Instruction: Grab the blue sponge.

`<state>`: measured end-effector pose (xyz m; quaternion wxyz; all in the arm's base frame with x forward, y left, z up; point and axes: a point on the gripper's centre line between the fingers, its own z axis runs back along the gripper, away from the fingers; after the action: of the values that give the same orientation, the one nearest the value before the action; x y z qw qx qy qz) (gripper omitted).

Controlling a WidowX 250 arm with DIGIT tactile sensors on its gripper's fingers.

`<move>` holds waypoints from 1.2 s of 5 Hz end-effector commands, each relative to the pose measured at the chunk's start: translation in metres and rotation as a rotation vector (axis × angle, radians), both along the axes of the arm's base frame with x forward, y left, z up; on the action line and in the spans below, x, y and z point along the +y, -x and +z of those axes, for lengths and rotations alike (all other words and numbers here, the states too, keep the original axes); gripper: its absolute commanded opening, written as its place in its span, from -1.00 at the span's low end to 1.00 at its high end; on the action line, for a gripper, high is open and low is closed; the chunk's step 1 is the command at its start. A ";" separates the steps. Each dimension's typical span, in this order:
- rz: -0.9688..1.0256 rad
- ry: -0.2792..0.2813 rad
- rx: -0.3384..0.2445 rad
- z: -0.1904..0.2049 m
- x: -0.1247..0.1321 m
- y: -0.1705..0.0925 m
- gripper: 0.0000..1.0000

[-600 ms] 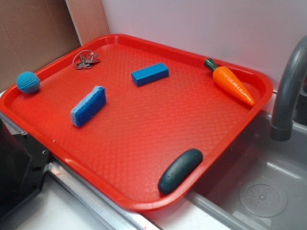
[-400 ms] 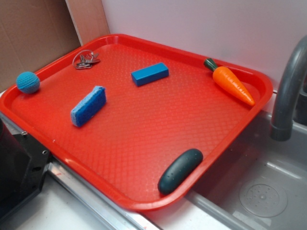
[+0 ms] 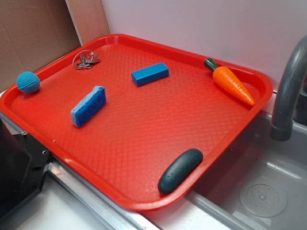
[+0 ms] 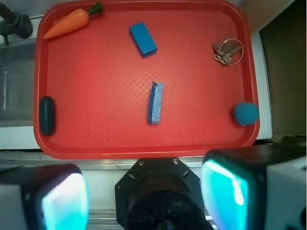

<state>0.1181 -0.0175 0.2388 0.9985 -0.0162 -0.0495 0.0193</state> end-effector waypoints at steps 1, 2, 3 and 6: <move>0.091 -0.154 0.240 -0.099 0.020 -0.059 1.00; 0.099 -0.183 0.357 -0.151 0.031 -0.066 1.00; 0.137 -0.207 0.431 -0.190 0.046 -0.051 1.00; 0.148 -0.144 0.413 -0.215 0.062 -0.039 1.00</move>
<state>0.1671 0.0390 0.0321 0.9838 0.0621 0.1466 0.0828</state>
